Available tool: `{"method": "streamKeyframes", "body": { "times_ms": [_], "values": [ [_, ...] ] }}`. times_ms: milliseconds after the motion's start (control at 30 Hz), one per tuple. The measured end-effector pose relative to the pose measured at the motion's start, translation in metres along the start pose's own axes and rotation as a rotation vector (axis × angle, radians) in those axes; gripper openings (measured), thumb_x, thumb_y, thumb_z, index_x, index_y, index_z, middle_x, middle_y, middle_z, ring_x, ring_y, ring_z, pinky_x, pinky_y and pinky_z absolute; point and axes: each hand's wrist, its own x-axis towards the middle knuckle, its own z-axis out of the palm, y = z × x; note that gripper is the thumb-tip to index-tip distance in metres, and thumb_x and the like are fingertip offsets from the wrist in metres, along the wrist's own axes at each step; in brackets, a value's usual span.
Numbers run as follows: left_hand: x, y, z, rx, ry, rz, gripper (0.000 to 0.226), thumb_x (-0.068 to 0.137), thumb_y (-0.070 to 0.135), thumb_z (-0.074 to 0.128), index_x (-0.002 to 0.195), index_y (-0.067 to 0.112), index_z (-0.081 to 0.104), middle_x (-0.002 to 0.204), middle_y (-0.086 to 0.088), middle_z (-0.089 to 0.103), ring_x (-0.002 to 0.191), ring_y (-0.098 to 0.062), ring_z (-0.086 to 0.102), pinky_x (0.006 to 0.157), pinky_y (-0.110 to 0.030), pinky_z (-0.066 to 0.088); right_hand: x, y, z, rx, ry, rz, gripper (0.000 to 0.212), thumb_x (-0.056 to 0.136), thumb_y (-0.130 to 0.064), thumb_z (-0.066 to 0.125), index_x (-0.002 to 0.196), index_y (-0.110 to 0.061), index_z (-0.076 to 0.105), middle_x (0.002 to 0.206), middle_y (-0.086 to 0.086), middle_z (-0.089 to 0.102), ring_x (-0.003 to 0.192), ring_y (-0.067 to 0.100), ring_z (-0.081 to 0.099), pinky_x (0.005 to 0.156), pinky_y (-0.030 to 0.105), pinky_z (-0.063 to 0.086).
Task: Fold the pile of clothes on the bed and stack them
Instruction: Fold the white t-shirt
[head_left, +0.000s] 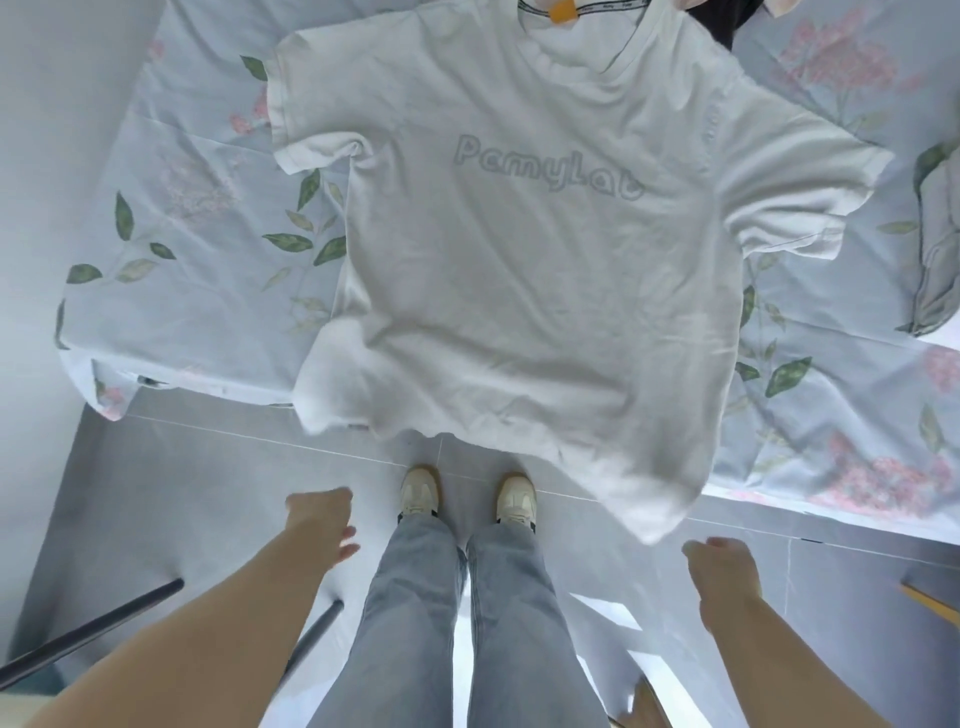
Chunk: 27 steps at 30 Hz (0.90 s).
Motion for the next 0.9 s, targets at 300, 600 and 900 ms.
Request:
{"method": "streamKeyframes", "body": {
  "times_ms": [300,600,900],
  "values": [
    [0.007,0.063,0.013,0.258,0.242,0.648,0.027,0.091,0.015,0.047,0.117,0.013,0.055,0.117,-0.011,0.055,0.100,-0.030,0.052,0.078,-0.034,0.043,-0.023,-0.043,0.058,0.038,-0.264,-0.192,0.014,0.087,-0.011,0.057,0.101,-0.014,0.055,0.080,-0.003,0.054,0.083,0.027,0.053,0.073,0.034,0.040],
    [0.050,0.113,-0.019,0.469,0.132,0.785,0.019,0.089,0.024,0.059,0.107,0.019,0.055,0.101,0.000,0.063,0.094,-0.023,0.056,0.076,-0.031,0.041,-0.066,-0.103,0.132,-0.053,-0.361,-0.360,0.013,0.088,-0.015,0.054,0.100,-0.020,0.055,0.089,-0.011,0.056,0.084,0.019,0.057,0.067,0.025,0.042],
    [0.078,0.080,-0.077,0.757,0.089,0.836,0.016,0.092,0.014,0.054,0.106,0.017,0.058,0.111,-0.005,0.058,0.095,-0.023,0.055,0.075,-0.034,0.044,-0.083,-0.143,0.172,-0.182,-0.249,-0.347,0.023,0.088,-0.010,0.050,0.109,-0.017,0.056,0.088,-0.008,0.057,0.073,0.009,0.051,0.059,0.024,0.036]
  ]
}}
